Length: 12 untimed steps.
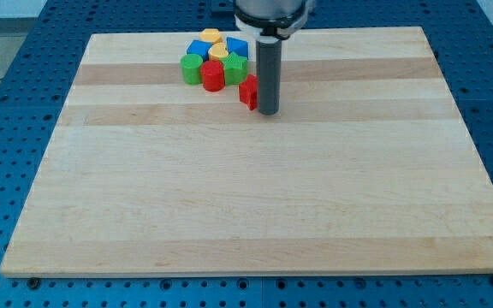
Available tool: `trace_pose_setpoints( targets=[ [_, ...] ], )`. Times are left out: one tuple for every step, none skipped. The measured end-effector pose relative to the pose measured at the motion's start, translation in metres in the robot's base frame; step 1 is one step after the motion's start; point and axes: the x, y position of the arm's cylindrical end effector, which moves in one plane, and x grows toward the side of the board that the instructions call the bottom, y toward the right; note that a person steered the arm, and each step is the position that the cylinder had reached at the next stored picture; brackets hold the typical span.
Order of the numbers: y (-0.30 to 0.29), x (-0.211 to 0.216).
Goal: Move the red star into the right side of the green star
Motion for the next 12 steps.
trace_pose_setpoints(
  targets=[
    [0.014, 0.0],
    [0.019, 0.0],
    [0.015, -0.001],
    [0.015, -0.001],
    [0.015, -0.001],
    [-0.004, -0.013],
    [-0.004, -0.008],
    [-0.009, 0.01],
    [-0.03, 0.005],
    [-0.031, -0.02],
    [-0.027, -0.039],
    [-0.02, -0.046]
  ],
)
